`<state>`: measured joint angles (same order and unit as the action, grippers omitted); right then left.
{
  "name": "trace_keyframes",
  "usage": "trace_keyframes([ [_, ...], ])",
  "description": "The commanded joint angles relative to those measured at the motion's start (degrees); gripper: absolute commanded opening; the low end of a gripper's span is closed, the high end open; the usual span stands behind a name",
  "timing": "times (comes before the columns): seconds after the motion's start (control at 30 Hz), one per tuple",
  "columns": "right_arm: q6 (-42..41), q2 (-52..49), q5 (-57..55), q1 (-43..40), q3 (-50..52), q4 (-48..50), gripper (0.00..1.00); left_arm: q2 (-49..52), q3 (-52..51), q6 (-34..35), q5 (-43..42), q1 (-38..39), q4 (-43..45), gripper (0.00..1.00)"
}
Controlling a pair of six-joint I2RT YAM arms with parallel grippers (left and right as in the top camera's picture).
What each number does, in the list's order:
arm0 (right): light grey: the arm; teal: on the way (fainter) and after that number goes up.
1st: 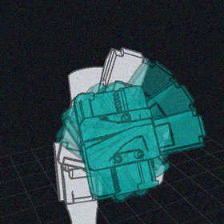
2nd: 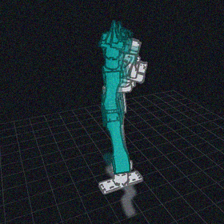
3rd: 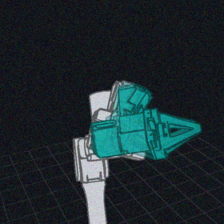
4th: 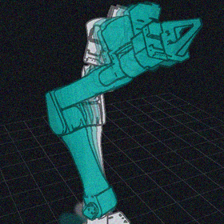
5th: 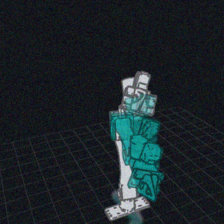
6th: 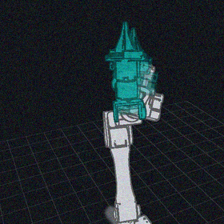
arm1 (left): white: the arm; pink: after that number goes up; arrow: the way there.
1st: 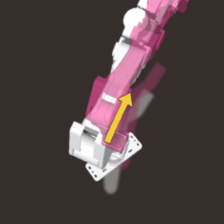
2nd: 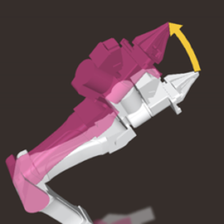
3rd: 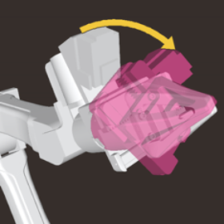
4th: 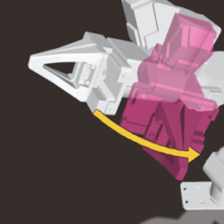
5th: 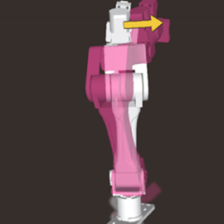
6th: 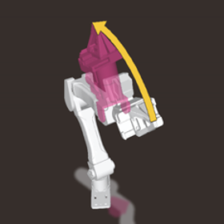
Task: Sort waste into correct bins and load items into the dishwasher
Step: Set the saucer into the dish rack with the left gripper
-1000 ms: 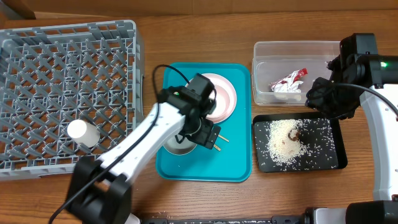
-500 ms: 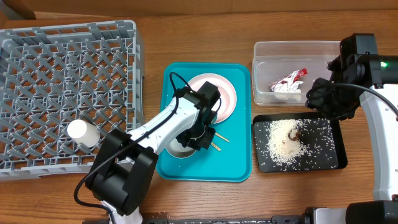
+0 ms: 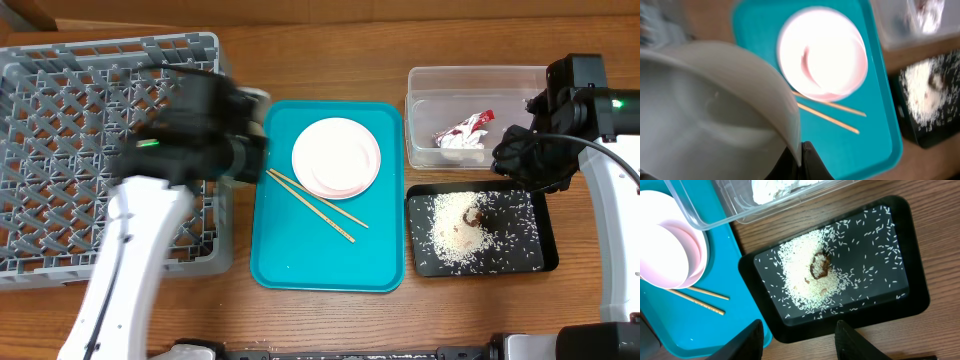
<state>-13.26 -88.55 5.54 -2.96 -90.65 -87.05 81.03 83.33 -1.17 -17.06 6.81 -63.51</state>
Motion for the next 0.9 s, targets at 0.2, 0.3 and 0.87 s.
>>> trace_keyframes([
  [0.2, 0.0, 0.7, -0.4, 0.1, -1.3, -0.1, 0.48, 9.8, 0.6, -29.2, -43.6, -32.2, 0.3, 0.04],
  [0.3, 0.0, 0.7, -0.4, 0.1, -1.3, -0.2, 0.48, 14.8, 0.6, -33.2, -47.1, -36.4, 0.5, 0.04],
  [0.87, 0.0, 0.7, -0.4, 0.1, -1.3, -0.3, 0.48, 27.3, 0.5, -33.6, -47.1, -49.7, 2.1, 0.39],
])
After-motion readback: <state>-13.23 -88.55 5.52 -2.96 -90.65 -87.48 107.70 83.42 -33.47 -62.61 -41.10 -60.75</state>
